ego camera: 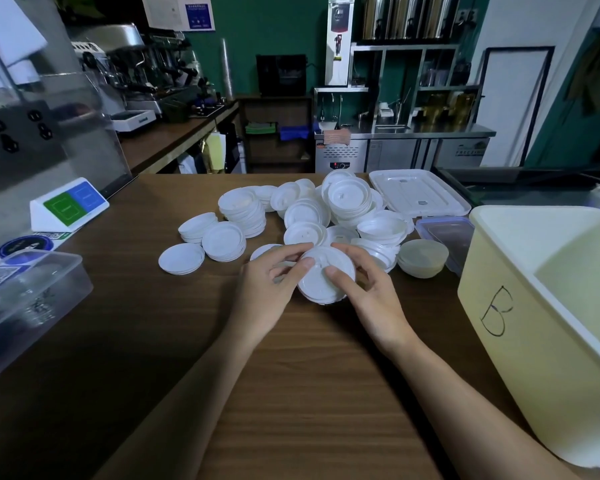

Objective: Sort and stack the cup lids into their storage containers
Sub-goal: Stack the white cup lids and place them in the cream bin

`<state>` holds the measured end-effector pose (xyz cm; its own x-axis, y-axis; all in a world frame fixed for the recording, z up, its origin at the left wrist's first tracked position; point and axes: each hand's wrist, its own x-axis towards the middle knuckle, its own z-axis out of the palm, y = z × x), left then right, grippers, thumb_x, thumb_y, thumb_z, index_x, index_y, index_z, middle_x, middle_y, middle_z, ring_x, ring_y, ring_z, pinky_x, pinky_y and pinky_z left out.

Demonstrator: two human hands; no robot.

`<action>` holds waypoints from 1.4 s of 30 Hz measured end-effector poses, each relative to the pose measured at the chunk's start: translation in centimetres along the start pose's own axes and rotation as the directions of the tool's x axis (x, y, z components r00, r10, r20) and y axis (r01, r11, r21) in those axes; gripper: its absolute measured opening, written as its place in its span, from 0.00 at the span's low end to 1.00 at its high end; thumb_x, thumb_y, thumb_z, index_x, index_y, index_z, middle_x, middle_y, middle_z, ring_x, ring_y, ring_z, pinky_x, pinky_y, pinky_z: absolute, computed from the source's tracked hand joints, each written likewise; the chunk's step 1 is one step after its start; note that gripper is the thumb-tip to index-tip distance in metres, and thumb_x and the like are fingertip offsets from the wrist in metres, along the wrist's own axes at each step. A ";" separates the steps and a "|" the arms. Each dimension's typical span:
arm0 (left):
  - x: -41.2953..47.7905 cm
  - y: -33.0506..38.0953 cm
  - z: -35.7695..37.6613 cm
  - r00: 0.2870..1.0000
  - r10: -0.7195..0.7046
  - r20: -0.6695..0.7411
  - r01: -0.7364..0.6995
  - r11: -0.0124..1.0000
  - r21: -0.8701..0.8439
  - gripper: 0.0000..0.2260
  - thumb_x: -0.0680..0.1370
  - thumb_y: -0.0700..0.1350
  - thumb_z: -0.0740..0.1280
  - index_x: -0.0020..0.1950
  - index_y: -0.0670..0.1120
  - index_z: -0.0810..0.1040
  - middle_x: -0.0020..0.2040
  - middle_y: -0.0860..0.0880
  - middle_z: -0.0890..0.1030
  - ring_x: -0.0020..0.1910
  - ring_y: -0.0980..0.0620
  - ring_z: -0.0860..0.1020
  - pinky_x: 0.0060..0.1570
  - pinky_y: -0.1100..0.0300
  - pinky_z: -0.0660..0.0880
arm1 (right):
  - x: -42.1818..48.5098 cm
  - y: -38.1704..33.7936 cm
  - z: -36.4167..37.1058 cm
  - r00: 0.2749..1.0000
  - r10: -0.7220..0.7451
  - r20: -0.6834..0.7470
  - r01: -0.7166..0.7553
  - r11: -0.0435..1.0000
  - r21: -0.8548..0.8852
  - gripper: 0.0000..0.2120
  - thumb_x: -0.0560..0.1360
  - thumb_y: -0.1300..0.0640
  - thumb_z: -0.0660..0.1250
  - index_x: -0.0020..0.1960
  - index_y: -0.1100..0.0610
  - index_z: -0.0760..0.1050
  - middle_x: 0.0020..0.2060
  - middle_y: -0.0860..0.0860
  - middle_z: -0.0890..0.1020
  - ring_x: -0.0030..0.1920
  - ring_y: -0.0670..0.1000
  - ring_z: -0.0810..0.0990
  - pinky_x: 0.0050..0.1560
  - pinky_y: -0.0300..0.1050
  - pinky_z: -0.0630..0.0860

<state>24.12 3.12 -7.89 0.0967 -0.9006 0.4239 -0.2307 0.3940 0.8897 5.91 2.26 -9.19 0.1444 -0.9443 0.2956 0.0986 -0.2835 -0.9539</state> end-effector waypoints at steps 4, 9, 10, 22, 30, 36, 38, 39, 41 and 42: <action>-0.1 -0.2 0.0 0.992 -0.065 0.107 0.061 0.997 0.045 0.14 0.83 0.52 0.68 0.68 0.53 0.82 0.61 0.58 0.85 0.64 0.60 0.81 0.66 0.58 0.76 | 0.1 0.0 -0.2 0.998 -0.056 -0.017 0.056 0.998 0.028 0.17 0.78 0.59 0.75 0.66 0.55 0.80 0.59 0.46 0.86 0.61 0.44 0.83 0.59 0.35 0.77; 0.0 0.3 0.1 0.980 -0.113 0.161 0.121 0.992 -0.041 0.11 0.84 0.49 0.67 0.65 0.53 0.82 0.57 0.58 0.86 0.59 0.61 0.82 0.55 0.66 0.77 | 0.1 -0.2 -0.1 0.997 -0.071 -0.002 0.071 0.996 0.054 0.18 0.76 0.56 0.72 0.66 0.57 0.80 0.60 0.50 0.85 0.61 0.48 0.84 0.59 0.37 0.77; 0.0 0.3 0.0 0.980 -0.120 0.156 0.129 0.990 -0.049 0.10 0.84 0.48 0.67 0.64 0.53 0.83 0.57 0.59 0.86 0.59 0.62 0.82 0.53 0.67 0.77 | 0.1 -0.1 -0.1 0.998 -0.066 0.005 0.066 0.996 0.053 0.18 0.77 0.56 0.73 0.66 0.57 0.80 0.60 0.51 0.85 0.61 0.48 0.84 0.59 0.38 0.77; 0.1 -0.3 0.0 0.990 -0.078 0.120 0.074 0.996 0.039 0.12 0.83 0.51 0.69 0.66 0.51 0.82 0.58 0.57 0.86 0.60 0.57 0.82 0.64 0.57 0.77 | 0.2 0.5 0.1 0.996 -0.090 -0.012 0.090 0.996 0.018 0.13 0.81 0.63 0.72 0.65 0.56 0.81 0.61 0.51 0.85 0.63 0.52 0.84 0.64 0.44 0.79; 0.8 -1.6 -3.1 0.988 0.150 -0.022 -0.113 0.826 0.552 0.11 0.78 0.46 0.73 0.61 0.51 0.84 0.53 0.57 0.85 0.55 0.59 0.80 0.56 0.65 0.75 | 0.6 0.4 -0.5 0.993 -0.086 -0.082 0.085 0.996 -0.016 0.11 0.80 0.61 0.74 0.62 0.57 0.82 0.56 0.41 0.86 0.59 0.46 0.84 0.57 0.36 0.77; 1.1 -3.3 -3.8 0.980 0.138 0.142 -0.197 0.735 0.649 0.10 0.77 0.37 0.75 0.56 0.48 0.87 0.47 0.54 0.86 0.47 0.55 0.82 0.50 0.53 0.81 | 0.7 0.8 -0.4 0.994 -0.058 -0.089 0.055 0.998 -0.030 0.12 0.79 0.61 0.75 0.62 0.55 0.82 0.56 0.45 0.86 0.58 0.44 0.84 0.56 0.34 0.77; 1.2 -3.3 -3.8 0.982 0.136 0.131 -0.189 0.748 0.636 0.10 0.76 0.36 0.75 0.53 0.48 0.87 0.44 0.55 0.85 0.45 0.57 0.82 0.48 0.55 0.81 | 0.7 0.9 -0.5 0.995 -0.053 -0.089 0.050 0.998 -0.039 0.12 0.79 0.60 0.75 0.62 0.55 0.82 0.57 0.46 0.86 0.58 0.45 0.84 0.57 0.34 0.77; 1.2 -3.3 -3.8 0.985 0.125 0.119 -0.173 0.760 0.627 0.10 0.75 0.36 0.76 0.52 0.48 0.87 0.44 0.55 0.84 0.44 0.57 0.82 0.48 0.56 0.81 | 0.7 0.9 -0.5 0.995 -0.050 -0.089 0.047 0.998 -0.038 0.12 0.79 0.60 0.75 0.62 0.55 0.83 0.57 0.46 0.86 0.58 0.44 0.84 0.57 0.34 0.77; 1.3 -3.1 -3.6 0.992 0.089 0.089 -0.125 0.784 0.607 0.10 0.74 0.36 0.78 0.50 0.49 0.87 0.42 0.56 0.84 0.44 0.58 0.82 0.48 0.59 0.80 | 0.6 0.9 -0.5 0.995 -0.045 -0.088 0.042 0.998 -0.036 0.12 0.79 0.59 0.75 0.62 0.55 0.82 0.58 0.46 0.86 0.58 0.44 0.84 0.57 0.34 0.77; 1.3 -2.9 -3.5 0.995 0.077 0.068 -0.103 0.799 0.592 0.09 0.73 0.36 0.79 0.48 0.49 0.87 0.41 0.57 0.84 0.43 0.58 0.82 0.48 0.62 0.80 | 0.6 0.9 -0.5 0.995 -0.042 -0.088 0.039 0.999 -0.034 0.12 0.79 0.59 0.75 0.62 0.55 0.82 0.58 0.46 0.86 0.59 0.44 0.84 0.57 0.34 0.77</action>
<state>28.28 1.48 -9.38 0.0120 -0.8778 0.4789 -0.7677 0.2988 0.5669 5.59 1.33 -9.85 0.0532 -0.9427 0.3294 0.0702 -0.3255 -0.9429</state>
